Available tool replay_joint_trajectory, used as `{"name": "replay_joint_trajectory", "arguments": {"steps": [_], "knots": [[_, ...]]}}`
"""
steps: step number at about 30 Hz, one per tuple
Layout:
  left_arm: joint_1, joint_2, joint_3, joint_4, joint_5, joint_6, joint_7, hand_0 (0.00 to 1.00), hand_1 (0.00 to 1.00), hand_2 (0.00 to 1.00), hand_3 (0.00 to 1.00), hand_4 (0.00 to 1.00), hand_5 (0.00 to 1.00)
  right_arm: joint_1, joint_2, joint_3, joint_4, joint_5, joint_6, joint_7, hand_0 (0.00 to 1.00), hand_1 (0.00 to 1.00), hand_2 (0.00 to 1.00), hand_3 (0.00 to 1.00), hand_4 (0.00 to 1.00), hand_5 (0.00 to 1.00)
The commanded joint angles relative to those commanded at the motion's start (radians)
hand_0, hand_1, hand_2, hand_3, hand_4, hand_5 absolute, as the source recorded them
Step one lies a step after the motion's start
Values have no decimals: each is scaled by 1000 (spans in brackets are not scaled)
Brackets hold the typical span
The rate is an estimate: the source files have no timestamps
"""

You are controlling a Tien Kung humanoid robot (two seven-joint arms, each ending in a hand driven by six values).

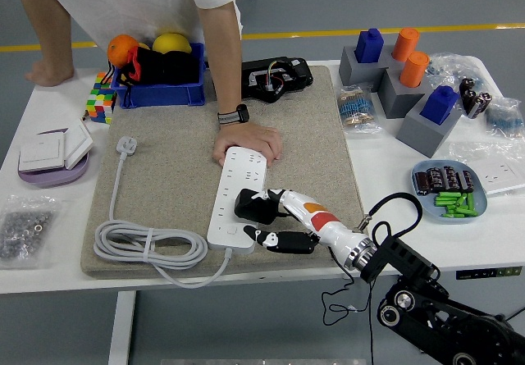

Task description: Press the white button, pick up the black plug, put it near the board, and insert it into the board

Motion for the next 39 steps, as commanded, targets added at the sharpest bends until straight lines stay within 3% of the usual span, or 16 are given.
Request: {"name": "replay_joint_trajectory", "arguments": {"steps": [26, 39], "knots": [[2, -3, -1, 0, -6, 2, -1, 625, 631, 638, 693, 567, 390, 22, 3, -64, -8, 8, 4, -7, 934, 795, 742, 704, 764, 618], [0, -4, -2, 0, -10, 4, -2, 626, 631, 637, 694, 570, 393, 24, 2, -12, 21, -22, -2, -6, 929, 787, 734, 696, 768, 608]]}}
